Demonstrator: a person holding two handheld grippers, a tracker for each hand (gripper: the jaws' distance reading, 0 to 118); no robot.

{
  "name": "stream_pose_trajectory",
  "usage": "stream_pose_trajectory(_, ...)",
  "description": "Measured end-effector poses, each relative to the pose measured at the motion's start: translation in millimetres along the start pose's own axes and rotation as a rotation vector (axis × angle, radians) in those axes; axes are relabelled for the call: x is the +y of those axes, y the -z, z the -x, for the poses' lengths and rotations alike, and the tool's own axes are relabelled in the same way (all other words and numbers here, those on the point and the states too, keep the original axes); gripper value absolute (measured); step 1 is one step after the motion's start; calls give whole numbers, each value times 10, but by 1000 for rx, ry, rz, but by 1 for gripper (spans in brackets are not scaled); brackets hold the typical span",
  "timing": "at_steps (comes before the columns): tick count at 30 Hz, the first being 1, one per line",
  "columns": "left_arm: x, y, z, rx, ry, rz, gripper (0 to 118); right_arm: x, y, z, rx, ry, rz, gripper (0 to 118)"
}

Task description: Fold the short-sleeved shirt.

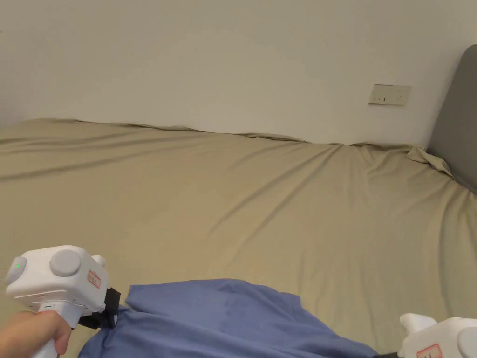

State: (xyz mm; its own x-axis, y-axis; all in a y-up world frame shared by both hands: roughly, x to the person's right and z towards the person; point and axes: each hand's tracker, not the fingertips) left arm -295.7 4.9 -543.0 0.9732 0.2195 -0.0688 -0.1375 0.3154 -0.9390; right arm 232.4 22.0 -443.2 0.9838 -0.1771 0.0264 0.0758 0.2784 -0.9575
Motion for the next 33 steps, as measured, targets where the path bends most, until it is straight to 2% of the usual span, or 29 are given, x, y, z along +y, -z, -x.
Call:
stream_pose_trajectory(2,1,-41,9,-8,0,-66,3,-48,-40,20,57,-26,-68,11)
stream_pose_trajectory(3,6,-108,9,-3,4,-111,3,-65,-105,57,30,-22,-124,11)
stream_pose_trajectory(8,56,-595,-19,-56,19,-294,3,-22,-567,199,118,-50,-304,11)
stream_pose_trajectory(13,220,-1169,-28,-134,43,-382,3,209,-999,368,127,-95,-484,11)
stream_pose_trajectory(15,237,-1437,-90,-110,77,-456,3,355,-1176,416,133,-102,-548,11)
stream_pose_trajectory(19,339,-1912,-163,-92,134,-532,3,708,-1497,507,138,-122,-600,11)
stream_pose_trajectory(25,671,-2562,-243,-25,176,-639,3,1312,-1980,820,85,-225,-710,11)
stream_pose_trajectory(33,1180,-3182,-336,39,174,-781,3,2095,-2497,1074,60,-233,-875,11)
